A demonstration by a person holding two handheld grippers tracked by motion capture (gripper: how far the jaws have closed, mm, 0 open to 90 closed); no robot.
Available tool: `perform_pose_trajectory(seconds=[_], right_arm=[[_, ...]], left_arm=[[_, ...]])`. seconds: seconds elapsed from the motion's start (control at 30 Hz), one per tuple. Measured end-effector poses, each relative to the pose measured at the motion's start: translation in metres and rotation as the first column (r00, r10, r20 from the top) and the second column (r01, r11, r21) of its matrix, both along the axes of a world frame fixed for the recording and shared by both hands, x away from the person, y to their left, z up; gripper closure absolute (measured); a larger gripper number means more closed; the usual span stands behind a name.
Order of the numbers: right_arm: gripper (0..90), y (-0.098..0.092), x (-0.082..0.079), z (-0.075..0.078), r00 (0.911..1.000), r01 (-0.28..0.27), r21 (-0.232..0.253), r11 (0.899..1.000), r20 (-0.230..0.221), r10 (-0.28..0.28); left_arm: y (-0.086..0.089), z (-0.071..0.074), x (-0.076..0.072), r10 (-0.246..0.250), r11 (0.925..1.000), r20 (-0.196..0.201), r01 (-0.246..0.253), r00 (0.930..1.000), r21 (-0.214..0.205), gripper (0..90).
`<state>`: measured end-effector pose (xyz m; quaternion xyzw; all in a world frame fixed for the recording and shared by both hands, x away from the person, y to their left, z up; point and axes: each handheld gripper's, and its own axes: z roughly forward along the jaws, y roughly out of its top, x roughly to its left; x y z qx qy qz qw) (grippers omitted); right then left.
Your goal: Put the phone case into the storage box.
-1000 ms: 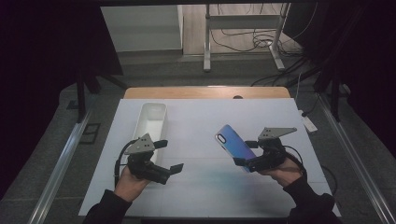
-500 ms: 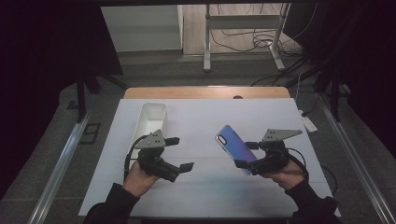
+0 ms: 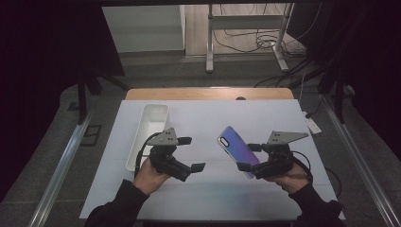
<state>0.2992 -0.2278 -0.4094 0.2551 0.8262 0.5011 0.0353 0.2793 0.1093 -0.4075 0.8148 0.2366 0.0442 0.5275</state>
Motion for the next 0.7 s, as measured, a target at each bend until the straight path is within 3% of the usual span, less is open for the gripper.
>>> perform_pose_trajectory(seconds=[0.37,0.7], right_arm=[[16.8,0.007,-0.003,0.001,0.9996,-0.029,0.008,1.0,0.0,0.029],[16.8,0.02,-0.008,-0.001,0.997,-0.078,0.015,0.997,0.0,0.078]], left_arm=[[-0.011,0.0,0.003,-0.031,0.9995,-0.004,0.031,0.9995,0.011,0.0],[-0.014,-0.004,-0.001,-0.075,0.9972,-0.011,0.075,0.9971,-0.003,0.0]])
